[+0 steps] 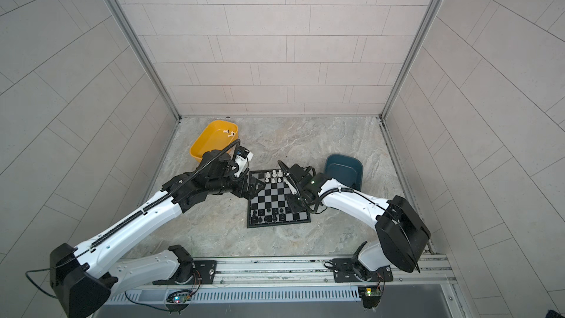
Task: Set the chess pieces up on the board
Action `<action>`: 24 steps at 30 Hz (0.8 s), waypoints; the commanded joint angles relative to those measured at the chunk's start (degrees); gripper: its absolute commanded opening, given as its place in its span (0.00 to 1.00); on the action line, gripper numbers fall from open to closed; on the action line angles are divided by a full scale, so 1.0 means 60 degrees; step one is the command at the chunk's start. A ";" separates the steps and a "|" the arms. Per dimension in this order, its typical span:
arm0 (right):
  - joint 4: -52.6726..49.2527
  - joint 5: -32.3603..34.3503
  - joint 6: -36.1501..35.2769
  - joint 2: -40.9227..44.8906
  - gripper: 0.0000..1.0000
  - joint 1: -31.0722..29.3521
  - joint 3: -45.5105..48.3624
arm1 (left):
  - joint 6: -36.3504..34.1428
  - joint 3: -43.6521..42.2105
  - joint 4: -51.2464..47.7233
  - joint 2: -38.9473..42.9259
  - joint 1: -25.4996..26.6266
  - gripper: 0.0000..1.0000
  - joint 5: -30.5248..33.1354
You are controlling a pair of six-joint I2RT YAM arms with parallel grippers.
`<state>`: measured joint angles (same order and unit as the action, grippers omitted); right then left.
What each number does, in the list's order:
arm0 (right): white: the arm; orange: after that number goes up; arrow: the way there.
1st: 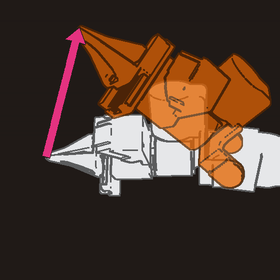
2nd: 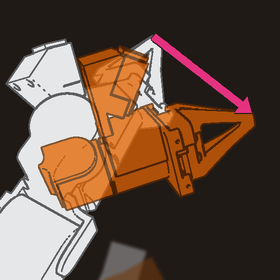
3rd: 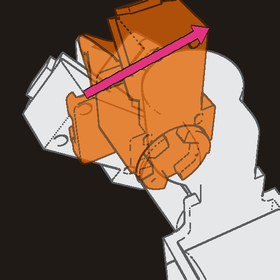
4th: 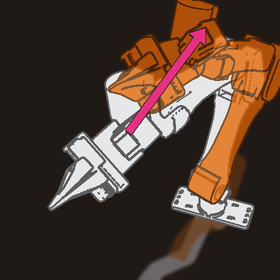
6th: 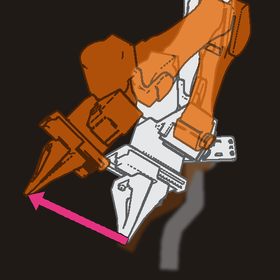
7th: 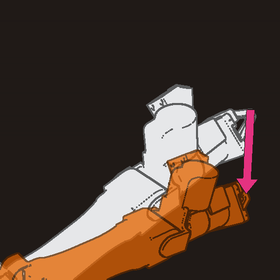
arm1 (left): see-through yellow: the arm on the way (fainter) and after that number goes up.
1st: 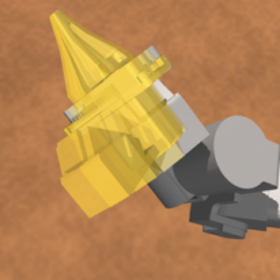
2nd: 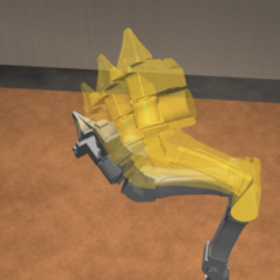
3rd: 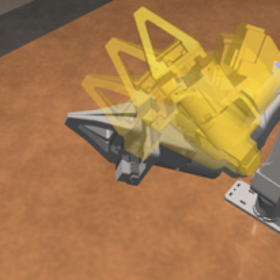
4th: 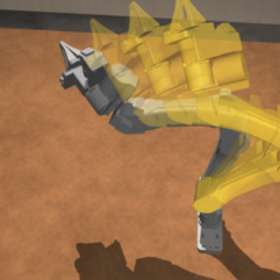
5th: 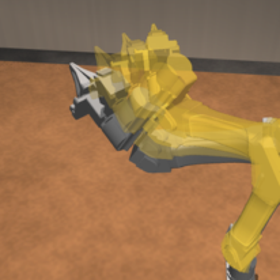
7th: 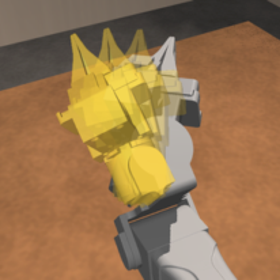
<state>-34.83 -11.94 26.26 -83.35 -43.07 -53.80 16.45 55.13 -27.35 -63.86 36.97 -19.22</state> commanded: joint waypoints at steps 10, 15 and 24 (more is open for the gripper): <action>0.0578 0.0333 0.0477 -0.0508 0.00 -0.0453 0.0203 | -0.0191 0.0022 -0.0085 0.0127 -0.0194 1.00 0.0165; 0.0627 0.0288 0.0559 -0.0581 0.00 -0.0569 0.0259 | -0.0175 0.0015 -0.0056 0.0107 -0.0236 1.00 0.0108; 0.0678 0.0364 0.0672 -0.0727 0.00 -0.0762 0.0376 | -0.0163 -0.0004 -0.0048 0.0148 -0.0283 1.00 0.0091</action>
<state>-30.52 -11.07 29.23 -87.44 -47.18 -52.29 16.01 55.13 -27.35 -63.86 35.64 -18.81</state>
